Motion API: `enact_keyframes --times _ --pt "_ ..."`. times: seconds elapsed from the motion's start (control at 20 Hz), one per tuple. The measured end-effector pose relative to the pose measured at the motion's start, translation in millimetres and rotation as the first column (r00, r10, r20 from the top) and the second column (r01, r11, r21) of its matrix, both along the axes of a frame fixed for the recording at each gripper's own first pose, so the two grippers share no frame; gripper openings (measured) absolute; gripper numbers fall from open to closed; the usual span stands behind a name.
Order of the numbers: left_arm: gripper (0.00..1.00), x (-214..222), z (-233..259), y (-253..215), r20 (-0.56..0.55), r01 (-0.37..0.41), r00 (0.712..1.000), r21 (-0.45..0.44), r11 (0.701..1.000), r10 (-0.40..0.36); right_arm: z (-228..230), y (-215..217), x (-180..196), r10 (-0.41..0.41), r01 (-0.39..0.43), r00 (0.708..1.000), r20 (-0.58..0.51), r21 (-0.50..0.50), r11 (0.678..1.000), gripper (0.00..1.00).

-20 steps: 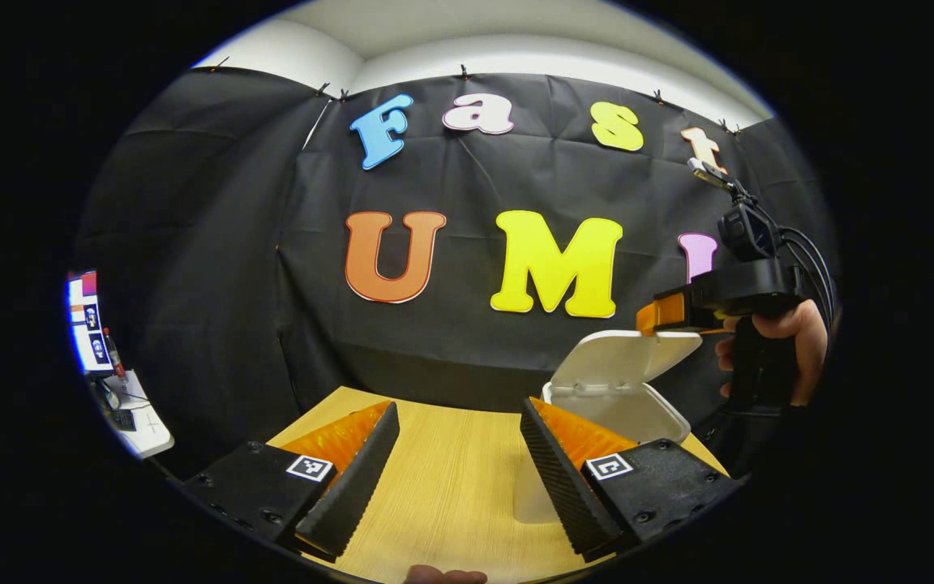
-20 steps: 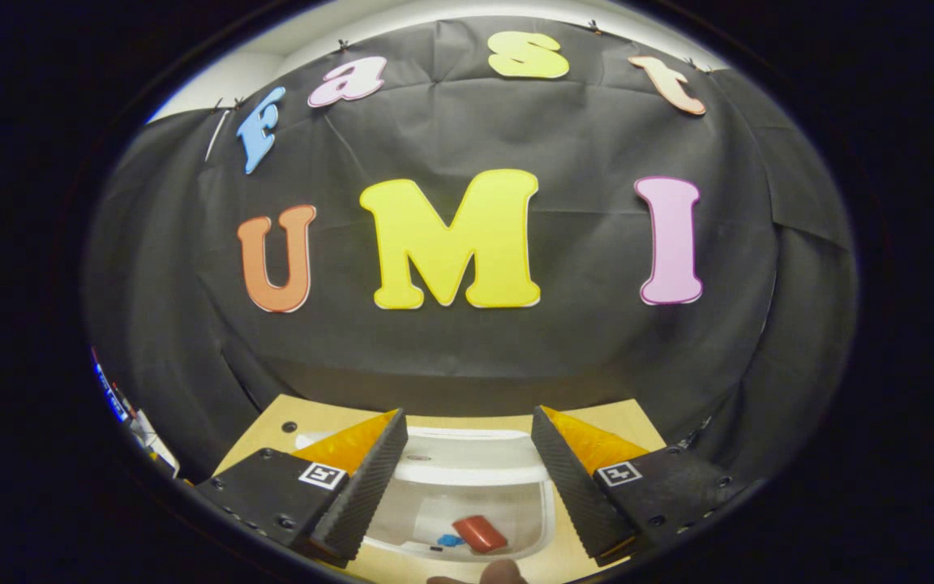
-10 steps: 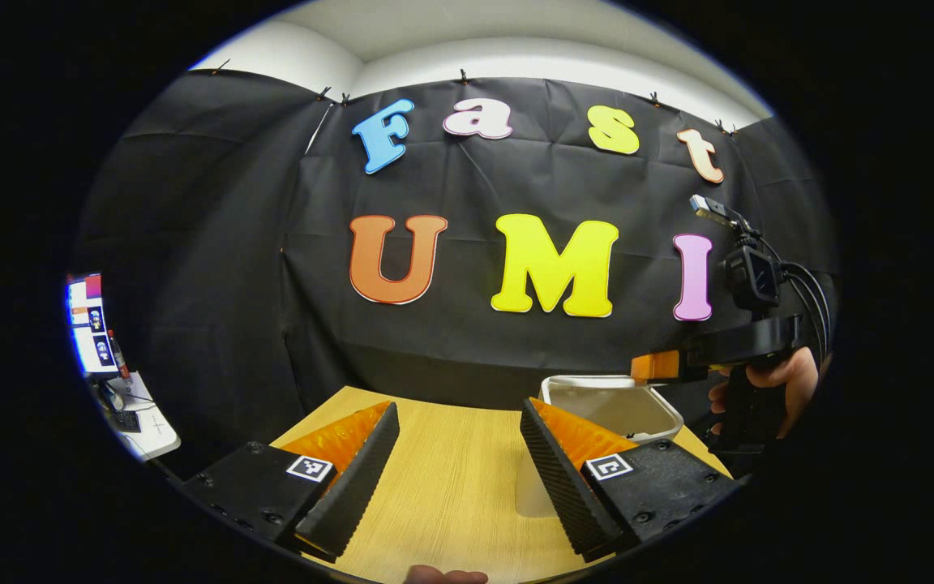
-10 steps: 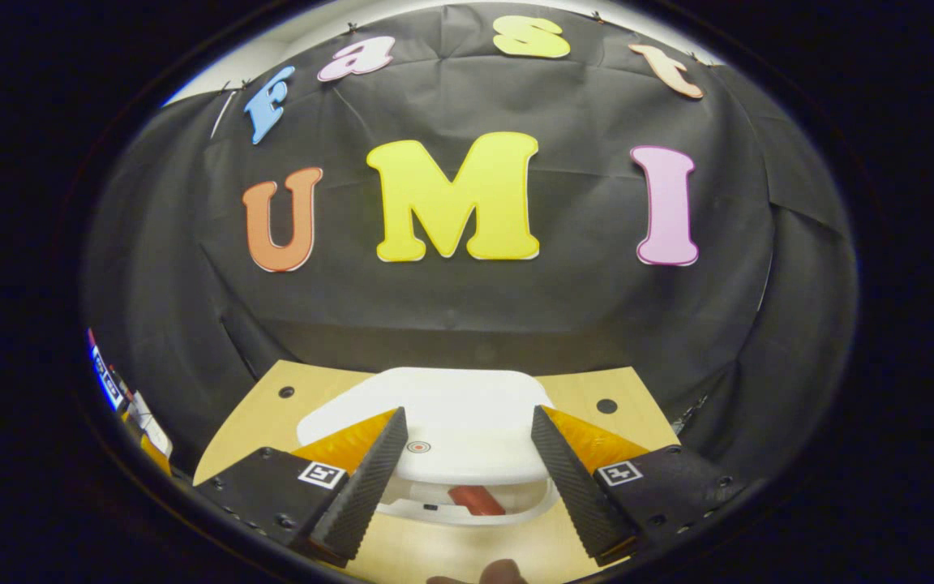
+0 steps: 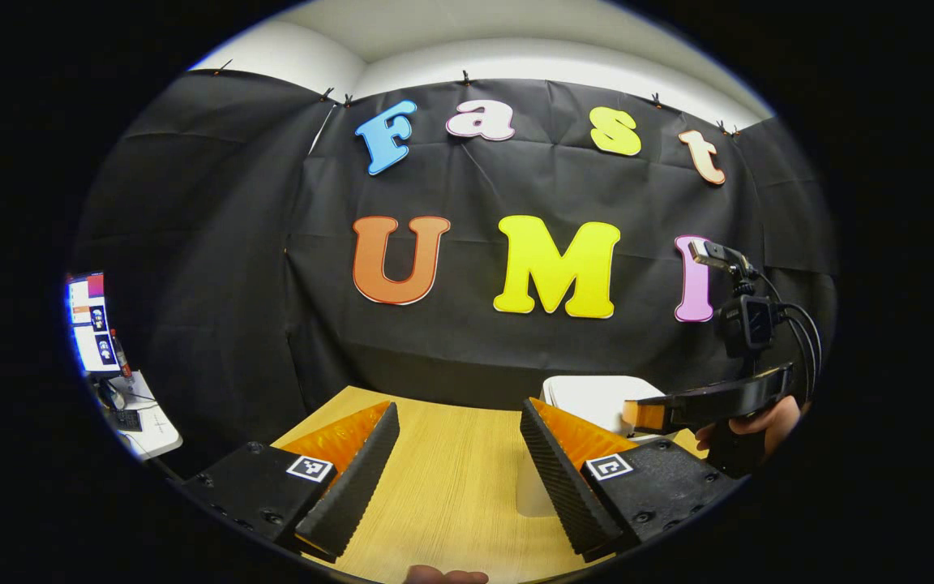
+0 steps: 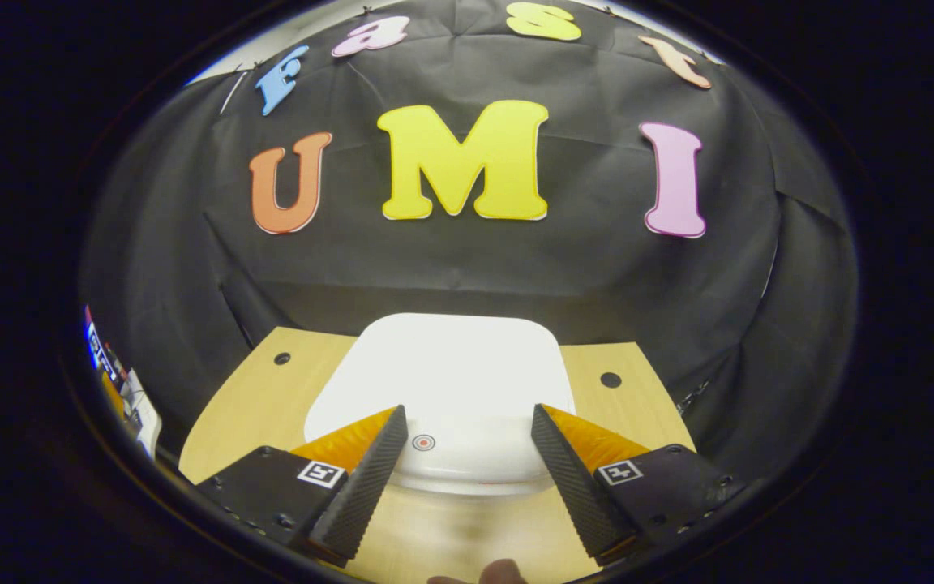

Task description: Press the lid of the desktop garbage bin to open it, pick up the crumpled paper on the desktop and throw it into the bin, then pick up the pop can on the desktop and drop it into the bin, and finally close the garbage bin lid.

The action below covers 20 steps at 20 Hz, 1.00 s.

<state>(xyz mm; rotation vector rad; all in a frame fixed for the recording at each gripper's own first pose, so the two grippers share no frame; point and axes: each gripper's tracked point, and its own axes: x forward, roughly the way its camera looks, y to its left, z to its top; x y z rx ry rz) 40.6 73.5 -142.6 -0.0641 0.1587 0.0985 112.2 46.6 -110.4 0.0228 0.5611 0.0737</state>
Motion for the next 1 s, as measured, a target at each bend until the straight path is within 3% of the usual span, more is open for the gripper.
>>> enact_keyframes --times 0.1,0.45,0.65,0.8,1.0 --pt "0.97 1.2 -0.8 -0.2 -0.002 0.001 1.0 -0.002 1.0 -0.001 -4.5 0.7 -1.8 0.007 -0.007 1.0 0.0 -0.01 1.0 0.94" --pt "0.97 7.2 -6.7 -10.7 -0.012 0.016 1.0 -0.024 1.0 -0.016 -21.3 0.8 -2.3 0.036 -0.036 0.999 0.023 -0.018 0.999 1.0" --pt "0.97 11.0 -2.6 -19.8 -0.003 0.043 0.999 -0.025 0.999 -0.043 -14.8 0.2 -2.0 0.006 -0.004 0.996 0.094 -0.029 1.0 1.0" --pt "0.97 16.4 3.3 -26.7 0.009 0.064 0.998 -0.016 0.998 -0.063 -8.8 3.0 -3.9 0.008 -0.011 0.991 0.131 0.029 0.999 0.96" --pt "0.97 25.7 19.5 -31.8 0.039 0.086 0.996 0.004 0.996 -0.086 26.9 -7.2 -13.3 0.012 -0.02 0.972 0.235 0.032 0.999 0.96"
